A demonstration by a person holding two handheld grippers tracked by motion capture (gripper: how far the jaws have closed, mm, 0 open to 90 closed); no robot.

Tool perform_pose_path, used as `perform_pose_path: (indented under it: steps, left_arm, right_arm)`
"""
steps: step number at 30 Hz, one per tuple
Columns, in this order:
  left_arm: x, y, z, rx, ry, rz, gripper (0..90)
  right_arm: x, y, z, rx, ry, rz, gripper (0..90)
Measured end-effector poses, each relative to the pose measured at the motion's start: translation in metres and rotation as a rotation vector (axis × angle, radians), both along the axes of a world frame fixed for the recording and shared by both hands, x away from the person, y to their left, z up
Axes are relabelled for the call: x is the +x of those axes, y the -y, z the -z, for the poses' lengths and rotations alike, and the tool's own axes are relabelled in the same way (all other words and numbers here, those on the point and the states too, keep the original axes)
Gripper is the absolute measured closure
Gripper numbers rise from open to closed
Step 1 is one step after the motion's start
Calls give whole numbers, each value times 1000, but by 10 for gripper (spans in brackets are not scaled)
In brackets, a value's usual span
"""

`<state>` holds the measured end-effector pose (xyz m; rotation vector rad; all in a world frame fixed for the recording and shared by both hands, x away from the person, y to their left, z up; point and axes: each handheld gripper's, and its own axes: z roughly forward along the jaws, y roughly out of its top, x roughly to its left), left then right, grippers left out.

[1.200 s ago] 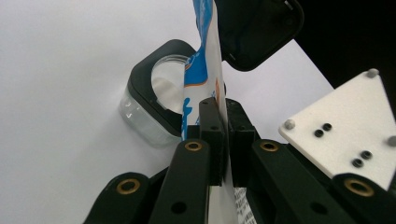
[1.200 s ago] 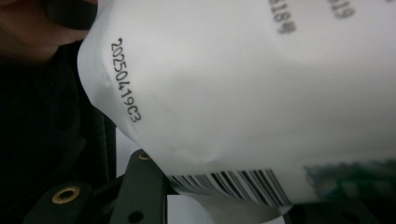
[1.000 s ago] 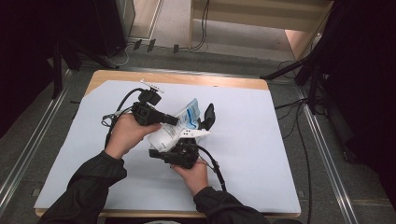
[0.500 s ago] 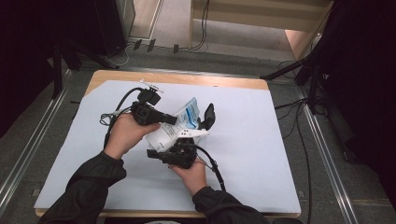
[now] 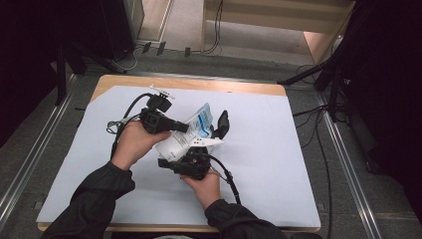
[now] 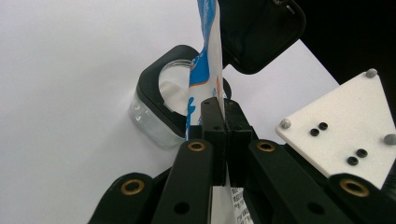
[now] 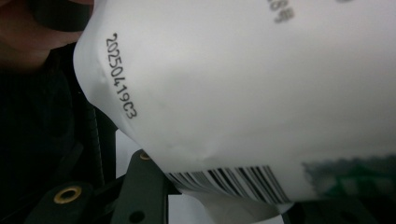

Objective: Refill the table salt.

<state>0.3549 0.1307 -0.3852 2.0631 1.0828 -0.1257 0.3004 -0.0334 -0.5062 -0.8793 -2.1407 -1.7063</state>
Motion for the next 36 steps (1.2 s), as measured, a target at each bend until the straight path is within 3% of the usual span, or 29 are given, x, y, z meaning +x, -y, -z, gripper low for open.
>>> perform_pose_path:
  steps: [10,27,36]
  left_arm:
    - [0,-2,-1,-20,-1,5,889]
    - [-1,-4,-2,-8,-12,10,898]
    - [-2,-2,-3,-9,-12,2,900]
  right_arm:
    - [2,2,1,51,-24,-24,661]
    - [4,2,2,66,-33,-37,660]
    - [0,-1,0,17,-20,-3,606]
